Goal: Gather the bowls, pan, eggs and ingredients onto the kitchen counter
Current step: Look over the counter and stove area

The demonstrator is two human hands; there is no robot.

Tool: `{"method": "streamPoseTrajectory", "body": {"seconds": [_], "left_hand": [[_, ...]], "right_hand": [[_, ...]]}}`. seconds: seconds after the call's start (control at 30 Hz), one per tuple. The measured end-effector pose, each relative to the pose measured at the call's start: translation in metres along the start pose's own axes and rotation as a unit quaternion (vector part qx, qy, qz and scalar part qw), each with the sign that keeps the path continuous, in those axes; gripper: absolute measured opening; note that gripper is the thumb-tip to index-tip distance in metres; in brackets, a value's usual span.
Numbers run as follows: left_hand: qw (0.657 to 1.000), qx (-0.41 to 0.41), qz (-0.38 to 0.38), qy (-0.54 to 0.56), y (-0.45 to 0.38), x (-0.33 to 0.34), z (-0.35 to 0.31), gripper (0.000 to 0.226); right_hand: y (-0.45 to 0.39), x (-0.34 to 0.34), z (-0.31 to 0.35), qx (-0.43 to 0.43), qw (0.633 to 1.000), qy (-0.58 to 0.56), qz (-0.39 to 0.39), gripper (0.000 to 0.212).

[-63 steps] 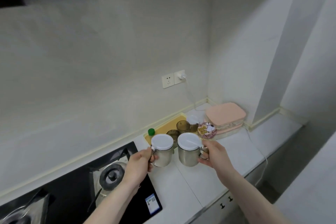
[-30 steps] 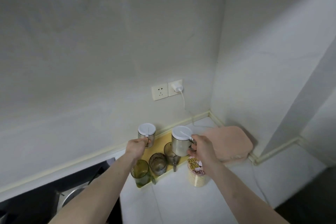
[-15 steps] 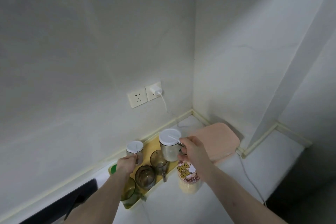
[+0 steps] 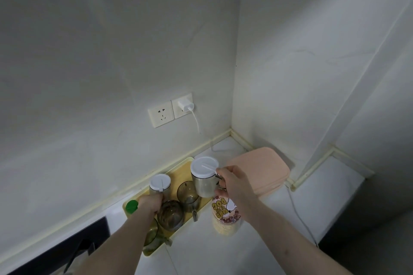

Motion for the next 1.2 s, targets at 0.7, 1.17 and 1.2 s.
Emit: {"method": "streamPoseTrajectory", "body": {"seconds": [0.7, 1.17, 1.2], "left_hand": [[0.997, 0.031, 0.052, 0.058, 0.087, -0.069, -0.006, 0.031], [0.988, 0.138, -0.032, -0.057, 0.168, -0.136, 0.039, 0.032], [0.987, 0.143, -0.040, -0.064, 0.170, -0.136, 0.039, 0.033]], "right_hand": [[-0.065, 0.076, -0.006, 0.040, 0.998, 0.024, 0.048, 0.015], [-0.135, 0.132, -0.031, 0.009, 0.953, 0.294, 0.077, 0.012], [-0.137, 0.132, -0.033, 0.009, 0.948, 0.311, 0.074, 0.013]]}}
Point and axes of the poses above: each hand's wrist, its own y-axis away from the middle knuckle, its own x-axis out of the palm, z = x × y, the point moved 1 cm from there along -y, towards the middle knuckle, and after that the axes turned 2 degrees about y, right-handed, at the moved point
